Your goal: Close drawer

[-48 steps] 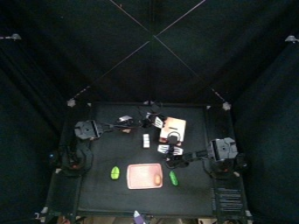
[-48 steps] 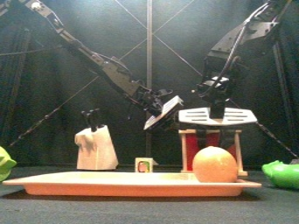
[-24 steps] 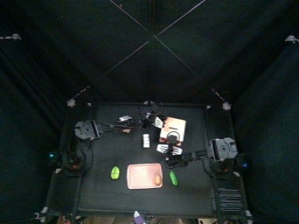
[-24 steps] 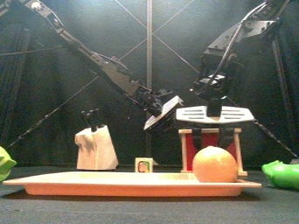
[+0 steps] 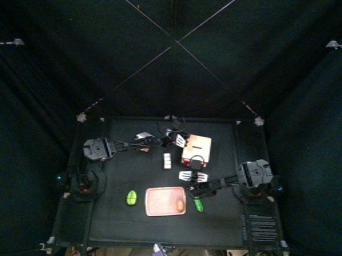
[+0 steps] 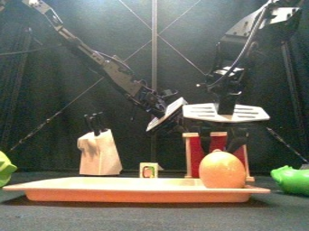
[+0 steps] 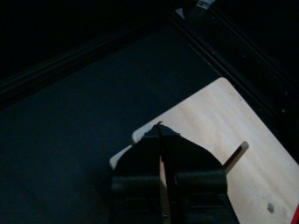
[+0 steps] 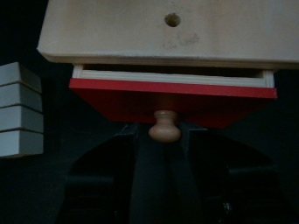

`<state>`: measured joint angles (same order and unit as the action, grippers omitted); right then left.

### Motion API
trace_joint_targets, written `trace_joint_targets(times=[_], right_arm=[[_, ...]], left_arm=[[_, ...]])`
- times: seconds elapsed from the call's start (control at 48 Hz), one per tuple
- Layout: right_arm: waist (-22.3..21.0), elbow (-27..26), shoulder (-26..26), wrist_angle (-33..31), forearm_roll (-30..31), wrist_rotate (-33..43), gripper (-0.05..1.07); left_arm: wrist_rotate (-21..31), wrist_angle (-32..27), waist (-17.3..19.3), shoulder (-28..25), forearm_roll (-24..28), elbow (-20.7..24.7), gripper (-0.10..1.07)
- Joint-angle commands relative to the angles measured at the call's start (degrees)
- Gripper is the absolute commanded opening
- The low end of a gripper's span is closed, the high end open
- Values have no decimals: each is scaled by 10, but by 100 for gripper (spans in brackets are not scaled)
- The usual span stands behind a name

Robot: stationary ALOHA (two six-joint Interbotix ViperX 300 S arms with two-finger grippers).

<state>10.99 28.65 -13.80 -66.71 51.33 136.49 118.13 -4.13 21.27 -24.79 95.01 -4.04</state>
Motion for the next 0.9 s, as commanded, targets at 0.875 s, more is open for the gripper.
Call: trace_joint_targets(times=[0.875], right_arm=[[4, 6, 47, -8, 12, -4, 79]], left_arm=[[-44, 1, -22, 66, -9, -3, 29]])
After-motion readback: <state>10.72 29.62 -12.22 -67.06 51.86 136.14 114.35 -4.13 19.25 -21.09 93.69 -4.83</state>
